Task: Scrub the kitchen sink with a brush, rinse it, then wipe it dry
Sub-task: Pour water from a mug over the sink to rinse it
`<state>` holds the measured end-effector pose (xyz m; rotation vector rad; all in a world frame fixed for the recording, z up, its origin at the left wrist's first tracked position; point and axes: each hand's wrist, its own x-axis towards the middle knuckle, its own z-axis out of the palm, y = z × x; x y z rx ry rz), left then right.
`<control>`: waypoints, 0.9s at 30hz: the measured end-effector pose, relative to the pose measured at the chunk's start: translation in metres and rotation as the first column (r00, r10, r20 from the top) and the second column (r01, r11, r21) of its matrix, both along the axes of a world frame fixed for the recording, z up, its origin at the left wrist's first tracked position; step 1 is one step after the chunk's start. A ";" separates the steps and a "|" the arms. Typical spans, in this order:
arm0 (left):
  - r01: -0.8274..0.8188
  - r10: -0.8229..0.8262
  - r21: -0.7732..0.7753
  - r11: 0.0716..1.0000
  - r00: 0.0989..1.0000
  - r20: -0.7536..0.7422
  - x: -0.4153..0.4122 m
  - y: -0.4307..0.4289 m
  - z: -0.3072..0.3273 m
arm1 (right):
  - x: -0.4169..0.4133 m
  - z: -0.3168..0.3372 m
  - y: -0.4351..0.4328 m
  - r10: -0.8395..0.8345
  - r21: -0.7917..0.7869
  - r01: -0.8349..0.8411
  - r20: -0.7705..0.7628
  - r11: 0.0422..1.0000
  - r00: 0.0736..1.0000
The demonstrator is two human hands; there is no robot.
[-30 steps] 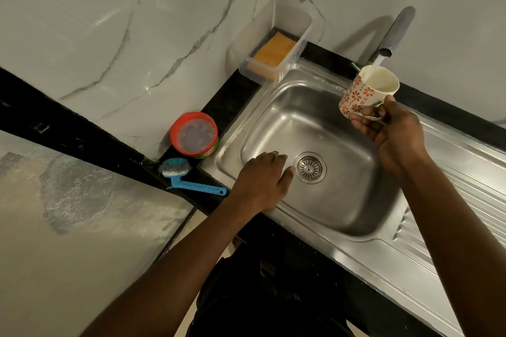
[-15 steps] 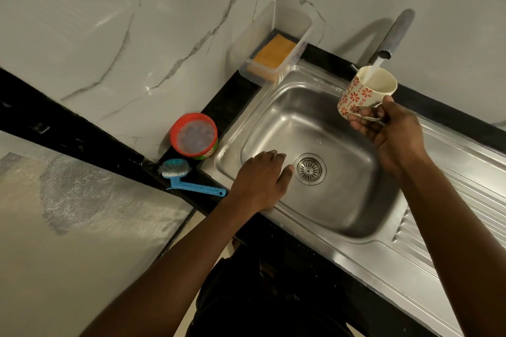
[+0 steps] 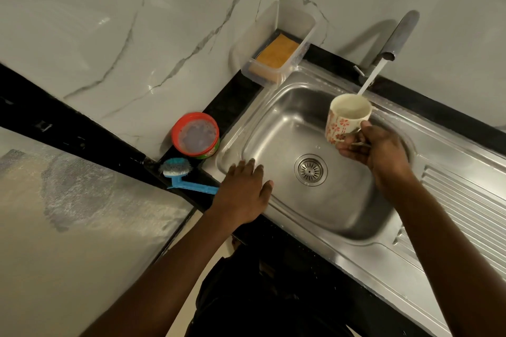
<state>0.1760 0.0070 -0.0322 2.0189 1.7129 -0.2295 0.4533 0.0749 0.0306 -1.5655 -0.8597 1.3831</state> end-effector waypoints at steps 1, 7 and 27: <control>-0.025 0.025 -0.004 1.000 0.999 -0.024 -0.006 -0.003 -0.002 | -0.005 -0.004 -0.003 0.050 -0.009 -0.049 0.033 0.999 0.998; -0.170 0.168 -0.004 0.985 0.973 -0.158 -0.032 -0.011 -0.006 | -0.053 -0.020 -0.006 0.355 -0.096 -0.343 0.324 0.934 0.877; 0.119 -0.120 -0.052 0.992 0.993 -0.018 -0.057 0.007 -0.034 | -0.101 -0.026 0.006 0.547 -0.217 -0.577 0.679 0.787 0.490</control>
